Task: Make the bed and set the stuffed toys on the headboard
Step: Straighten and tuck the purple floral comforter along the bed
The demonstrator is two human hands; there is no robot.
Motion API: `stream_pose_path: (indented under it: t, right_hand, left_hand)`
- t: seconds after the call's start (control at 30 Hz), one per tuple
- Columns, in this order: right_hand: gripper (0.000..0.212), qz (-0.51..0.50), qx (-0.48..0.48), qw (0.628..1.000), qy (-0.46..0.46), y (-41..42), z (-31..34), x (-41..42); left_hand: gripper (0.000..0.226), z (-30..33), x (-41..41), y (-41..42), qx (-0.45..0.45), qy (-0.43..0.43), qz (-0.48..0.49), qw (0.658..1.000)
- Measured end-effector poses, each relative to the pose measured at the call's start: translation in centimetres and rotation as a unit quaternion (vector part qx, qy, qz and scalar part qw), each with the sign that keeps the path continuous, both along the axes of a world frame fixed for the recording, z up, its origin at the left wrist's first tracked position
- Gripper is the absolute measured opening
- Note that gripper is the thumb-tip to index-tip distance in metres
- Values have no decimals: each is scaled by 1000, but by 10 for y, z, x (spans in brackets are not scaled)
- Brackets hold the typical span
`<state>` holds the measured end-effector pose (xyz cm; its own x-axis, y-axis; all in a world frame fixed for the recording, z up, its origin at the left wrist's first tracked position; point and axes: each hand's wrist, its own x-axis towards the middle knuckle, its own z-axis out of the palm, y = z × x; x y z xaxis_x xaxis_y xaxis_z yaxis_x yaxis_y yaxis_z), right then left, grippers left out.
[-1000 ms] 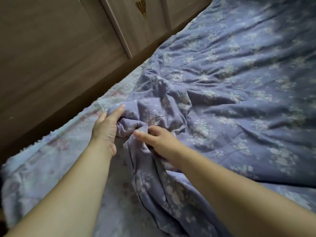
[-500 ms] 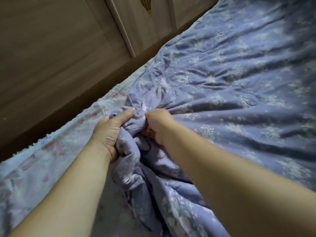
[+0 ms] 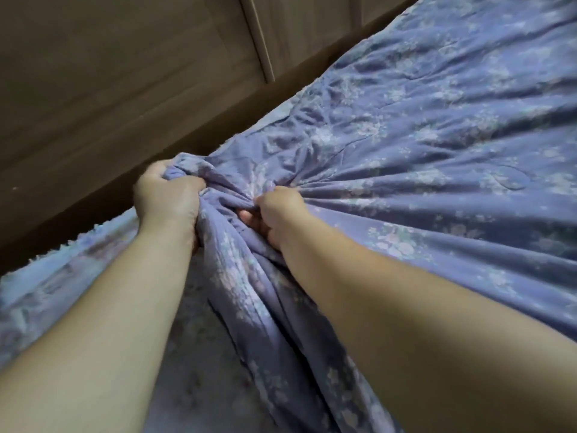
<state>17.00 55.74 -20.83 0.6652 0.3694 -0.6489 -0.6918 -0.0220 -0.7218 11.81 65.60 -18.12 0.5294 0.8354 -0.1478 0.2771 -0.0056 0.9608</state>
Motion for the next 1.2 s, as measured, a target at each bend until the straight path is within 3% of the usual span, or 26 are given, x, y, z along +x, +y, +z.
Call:
stream_pose_path:
  t: [0.07, 0.1, 0.17, 0.27, 0.33, 0.4, 0.47, 0.57, 0.63, 0.7, 0.8, 0.9, 1.0, 1.13, 1.2]
  right_hand:
    - [49, 26, 0, 1000, -3, -2, -14, -7]
    - [54, 33, 16, 999, 13, -5, -15, -11]
    - [59, 39, 52, 997, 32, -9, -13, -11]
    - [54, 82, 19, 996, -37, -20, -2, -17]
    - [35, 128, -87, 971, -181, -36, 5, -29]
    - [14, 152, -164, 922, -315, -59, 14, -51]
    - [12, 172, -203, 869, -417, -83, 25, -75]
    - [37, 301, -254, 818, -419, -109, 37, -112]
    - [57, 405, -324, 749, -413, -116, 40, -130]
    - [53, 424, -333, 726, -428, -112, 43, -137]
    - [27, 374, -306, 758, -438, -97, 46, -123]
    - [18, 276, -209, 856, -384, -82, 49, -109]
    - [18, 159, -106, 937, -293, -63, 52, -111]
    - [15, 53, -88, 971, -215, -53, 50, -102]
    - [17, 19, -124, 973, -195, -59, 51, -95]
  left_hand:
    - [23, -22, -6, 2, -63, 28, 46, 997]
    - [35, -28, -10, 0, -125, 32, 54, 990]
    - [56, -29, -22, -5, -245, 23, 33, 969]
    - [72, -22, -42, -22, -296, 16, -35, 954]
    - [77, -19, -56, -37, -279, 46, -89, 955]
    - [65, -14, -69, -54, -258, 65, -133, 955]
    - [50, -15, -77, -62, -237, 71, -141, 959]
    - [26, -16, -80, -57, -147, 92, -88, 981]
    - [20, -9, -78, -55, -92, 93, -82, 988]
    - [21, 1, -74, -55, -48, 90, -87, 991]
    - [31, 16, -65, -49, -65, 91, -30, 993]
    - [31, 33, -62, -40, -194, 6, -4, 981]
    - [31, 44, -69, -41, -234, -86, -67, 966]
    - [38, 38, -93, -57, -224, -106, -121, 961]
    - [64, 27, -111, -76, -248, -63, -160, 953]
